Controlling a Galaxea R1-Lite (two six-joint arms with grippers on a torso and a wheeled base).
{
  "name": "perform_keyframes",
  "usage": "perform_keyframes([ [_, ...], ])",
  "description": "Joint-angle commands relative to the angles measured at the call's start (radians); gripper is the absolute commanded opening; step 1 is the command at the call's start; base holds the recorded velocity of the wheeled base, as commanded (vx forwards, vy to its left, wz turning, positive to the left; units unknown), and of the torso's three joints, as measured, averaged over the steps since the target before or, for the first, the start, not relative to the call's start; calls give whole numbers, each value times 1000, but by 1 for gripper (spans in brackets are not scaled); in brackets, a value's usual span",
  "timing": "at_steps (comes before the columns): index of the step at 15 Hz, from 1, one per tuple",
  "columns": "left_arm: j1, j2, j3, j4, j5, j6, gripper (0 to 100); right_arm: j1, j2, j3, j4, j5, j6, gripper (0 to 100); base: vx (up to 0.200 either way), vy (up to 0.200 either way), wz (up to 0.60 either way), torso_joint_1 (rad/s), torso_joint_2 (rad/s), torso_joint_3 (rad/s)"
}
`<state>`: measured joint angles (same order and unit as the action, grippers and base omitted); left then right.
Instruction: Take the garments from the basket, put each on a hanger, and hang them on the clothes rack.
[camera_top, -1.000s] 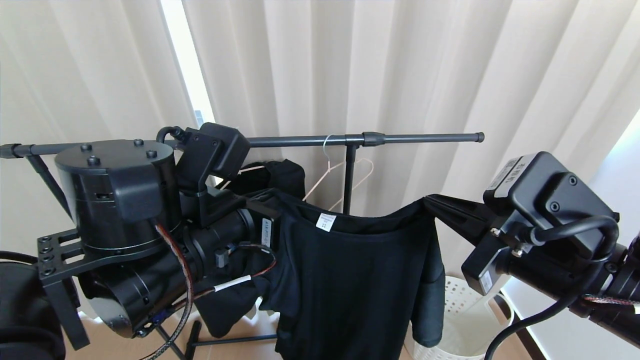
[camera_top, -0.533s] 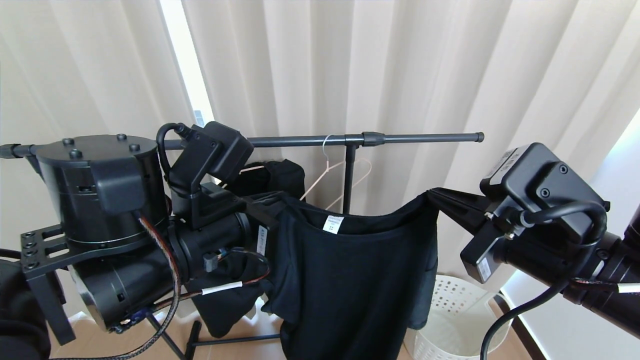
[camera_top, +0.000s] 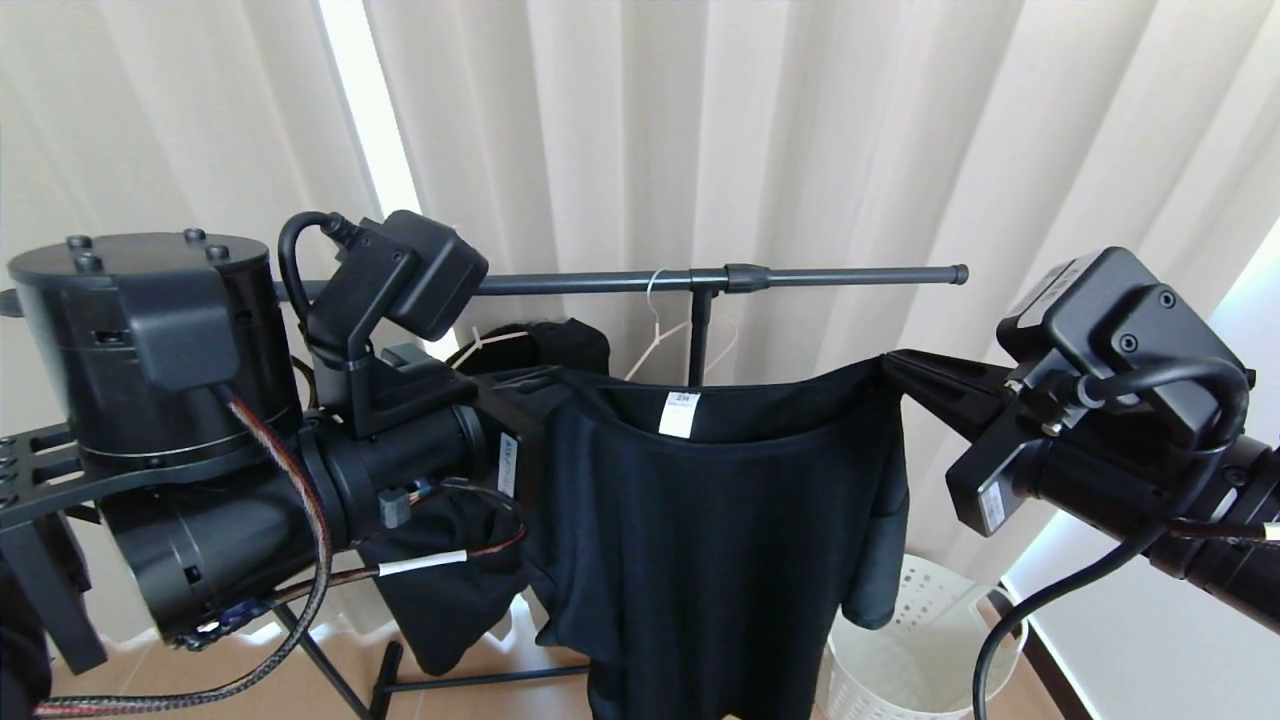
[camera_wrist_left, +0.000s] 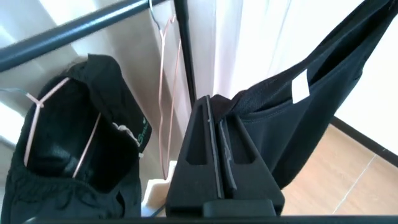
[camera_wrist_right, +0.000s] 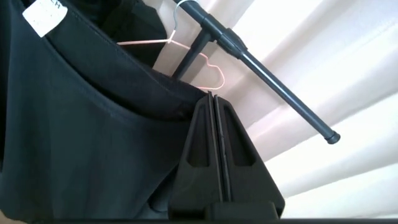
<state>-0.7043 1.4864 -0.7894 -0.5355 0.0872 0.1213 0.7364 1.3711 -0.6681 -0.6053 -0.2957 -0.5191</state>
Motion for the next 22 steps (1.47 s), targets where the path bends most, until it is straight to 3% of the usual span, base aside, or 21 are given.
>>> perform_keyframes([
  [1, 0, 29, -42, -1, -30, -2, 0, 6, -33, 12, 22, 1, -2, 0, 0, 0, 0, 0, 0, 0],
  [3, 0, 64, -96, 0, -43, 0, 0, 47, -89, 12, 108, 21, -2, 0, 0, 0, 0, 0, 0, 0],
  [5, 2, 110, -162, 0, -67, 8, 0, 153, -167, 1, 237, 46, 1, 0, 0, 0, 0, 0, 0, 0],
  [6, 3, 123, -185, -1, -121, 11, 0, 219, -176, -4, 260, 44, 11, 0, 0, 0, 0, 0, 0, 0],
  [9, 8, 167, -272, -1, -204, 9, 0, 327, -145, -13, 266, 44, 93, 0, 0, 0, 0, 0, 0, 0],
  [12, 5, 227, -369, -1, -254, 9, 0, 433, -30, -59, 260, 40, 266, 0, 0, 0, 0, 0, 0, 0],
  [17, -1, 238, -409, -1, -345, 9, 0, 520, 109, -156, 249, 3, 516, 0, 0, 0, 0, 0, 0, 0],
  [22, 0, 235, -403, 2, -334, 6, 0, 523, 63, -157, 268, -23, 518, 0, 0, 0, 0, 0, 0, 0],
])
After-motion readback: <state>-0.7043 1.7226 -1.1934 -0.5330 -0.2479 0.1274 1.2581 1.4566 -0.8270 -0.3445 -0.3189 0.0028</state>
